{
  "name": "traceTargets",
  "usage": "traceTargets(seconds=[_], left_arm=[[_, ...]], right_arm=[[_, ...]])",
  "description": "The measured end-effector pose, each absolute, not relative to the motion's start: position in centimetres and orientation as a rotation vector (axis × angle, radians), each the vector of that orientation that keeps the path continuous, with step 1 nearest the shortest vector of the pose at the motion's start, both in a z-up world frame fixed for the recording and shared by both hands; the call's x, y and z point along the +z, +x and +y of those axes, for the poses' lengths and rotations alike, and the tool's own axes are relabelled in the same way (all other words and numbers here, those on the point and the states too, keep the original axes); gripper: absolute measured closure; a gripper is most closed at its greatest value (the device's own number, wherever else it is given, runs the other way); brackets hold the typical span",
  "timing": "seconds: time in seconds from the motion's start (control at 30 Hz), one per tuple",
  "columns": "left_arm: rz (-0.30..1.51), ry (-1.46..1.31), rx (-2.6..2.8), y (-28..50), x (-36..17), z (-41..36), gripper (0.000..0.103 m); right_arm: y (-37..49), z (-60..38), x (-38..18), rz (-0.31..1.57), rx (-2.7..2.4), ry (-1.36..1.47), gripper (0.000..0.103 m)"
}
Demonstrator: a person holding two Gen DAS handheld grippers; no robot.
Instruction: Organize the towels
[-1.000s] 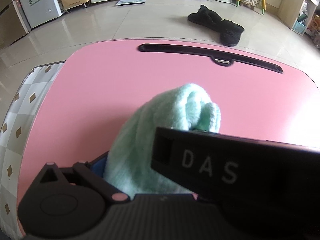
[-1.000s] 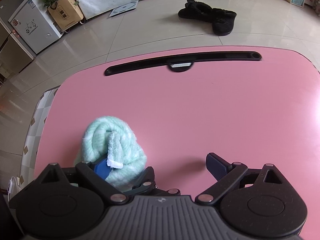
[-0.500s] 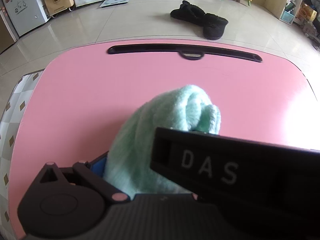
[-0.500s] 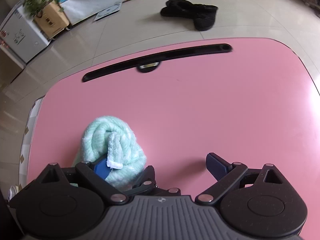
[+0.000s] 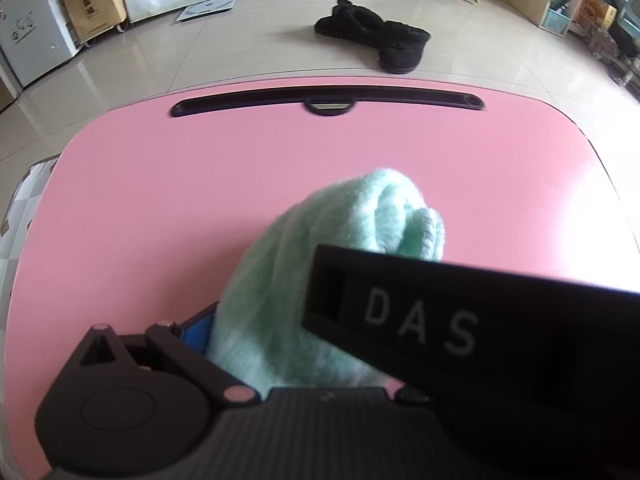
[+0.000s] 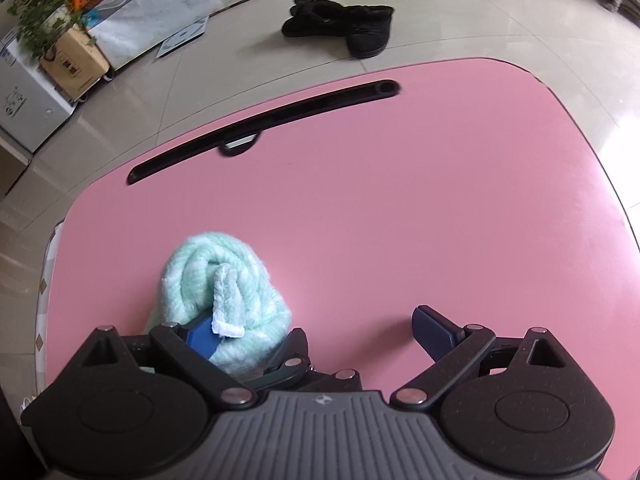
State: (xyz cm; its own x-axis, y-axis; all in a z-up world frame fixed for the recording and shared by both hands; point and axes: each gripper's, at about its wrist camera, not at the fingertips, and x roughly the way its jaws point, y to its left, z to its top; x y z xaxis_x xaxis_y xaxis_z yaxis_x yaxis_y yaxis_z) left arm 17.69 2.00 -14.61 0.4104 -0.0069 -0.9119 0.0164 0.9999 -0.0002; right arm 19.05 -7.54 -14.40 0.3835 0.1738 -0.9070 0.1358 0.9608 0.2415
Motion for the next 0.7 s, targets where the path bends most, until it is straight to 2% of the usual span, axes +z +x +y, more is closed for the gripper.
traceTargets(seconds=[0.7], left_arm=[[1.146, 0.080, -0.129, 17.9, -14.9, -3.7, 0.000]], right_arm=[[17.5, -13.3, -14.4, 1.181, -0.155, 0.424, 0.007]])
